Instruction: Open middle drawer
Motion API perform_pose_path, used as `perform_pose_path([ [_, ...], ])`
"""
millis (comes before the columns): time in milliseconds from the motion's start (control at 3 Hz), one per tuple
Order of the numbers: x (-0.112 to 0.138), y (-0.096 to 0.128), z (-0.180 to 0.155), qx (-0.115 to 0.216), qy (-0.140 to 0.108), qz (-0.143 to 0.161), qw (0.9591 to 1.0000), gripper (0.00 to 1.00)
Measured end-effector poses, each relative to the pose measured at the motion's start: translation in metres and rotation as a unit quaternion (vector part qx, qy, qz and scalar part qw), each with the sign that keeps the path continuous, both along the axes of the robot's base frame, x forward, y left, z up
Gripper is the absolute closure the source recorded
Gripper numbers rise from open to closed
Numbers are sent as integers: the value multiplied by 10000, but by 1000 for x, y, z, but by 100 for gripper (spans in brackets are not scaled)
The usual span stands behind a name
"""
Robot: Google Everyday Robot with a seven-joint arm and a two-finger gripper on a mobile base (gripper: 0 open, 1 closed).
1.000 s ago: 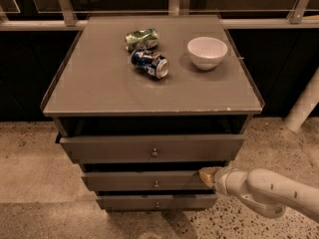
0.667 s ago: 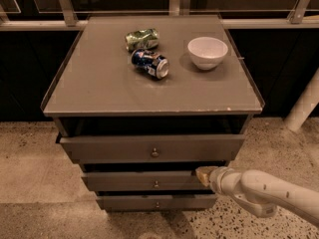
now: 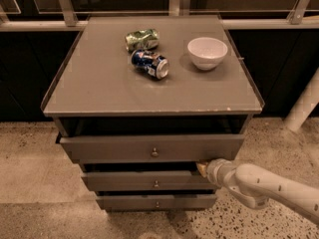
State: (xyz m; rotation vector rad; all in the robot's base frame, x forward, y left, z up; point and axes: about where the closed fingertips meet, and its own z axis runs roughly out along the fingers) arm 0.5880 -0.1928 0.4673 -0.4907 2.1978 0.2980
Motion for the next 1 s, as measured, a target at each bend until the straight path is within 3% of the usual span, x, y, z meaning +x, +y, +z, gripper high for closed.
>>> perform_pose_path([
  [667, -3, 0, 0, 0, 1, 0, 10000, 100],
  [1000, -2, 2, -17, -211, -10, -64, 9998, 100],
])
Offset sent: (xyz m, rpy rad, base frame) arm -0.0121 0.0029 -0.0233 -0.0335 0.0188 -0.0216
